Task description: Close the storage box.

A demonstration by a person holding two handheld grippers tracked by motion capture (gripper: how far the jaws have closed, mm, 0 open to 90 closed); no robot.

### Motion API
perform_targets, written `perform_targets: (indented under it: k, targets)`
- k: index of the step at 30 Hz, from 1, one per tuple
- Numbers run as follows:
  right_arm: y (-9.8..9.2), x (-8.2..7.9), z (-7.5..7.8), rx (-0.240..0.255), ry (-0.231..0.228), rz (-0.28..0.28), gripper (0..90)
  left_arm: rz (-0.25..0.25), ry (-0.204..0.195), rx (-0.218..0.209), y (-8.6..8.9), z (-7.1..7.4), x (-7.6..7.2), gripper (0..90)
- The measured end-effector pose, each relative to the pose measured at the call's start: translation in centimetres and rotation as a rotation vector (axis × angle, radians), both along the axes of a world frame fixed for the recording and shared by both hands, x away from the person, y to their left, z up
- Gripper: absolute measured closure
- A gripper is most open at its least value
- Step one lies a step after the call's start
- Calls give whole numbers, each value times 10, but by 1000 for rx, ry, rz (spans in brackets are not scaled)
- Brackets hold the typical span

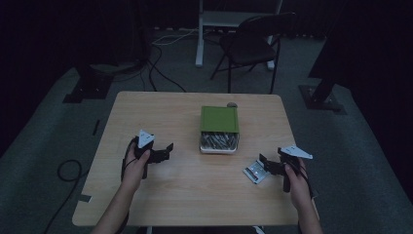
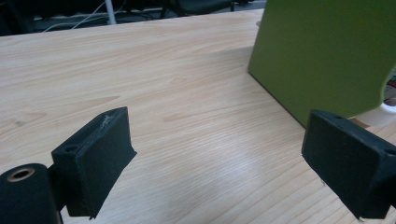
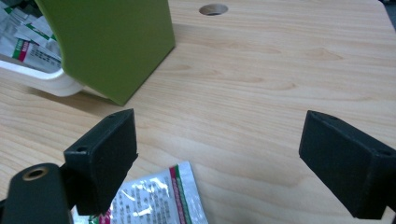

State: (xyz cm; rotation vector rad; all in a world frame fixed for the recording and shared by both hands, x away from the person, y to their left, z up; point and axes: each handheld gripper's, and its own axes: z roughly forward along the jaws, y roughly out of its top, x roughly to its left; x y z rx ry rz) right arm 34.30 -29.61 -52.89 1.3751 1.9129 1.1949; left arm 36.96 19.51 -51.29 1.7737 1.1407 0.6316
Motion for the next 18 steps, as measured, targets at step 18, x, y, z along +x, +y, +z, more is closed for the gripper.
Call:
perform_targets:
  k: [18]
  targets:
    - [-27, -28, -12, -41, 29, -33, 113, 83, 41, 11, 36, -15, -17, 94]
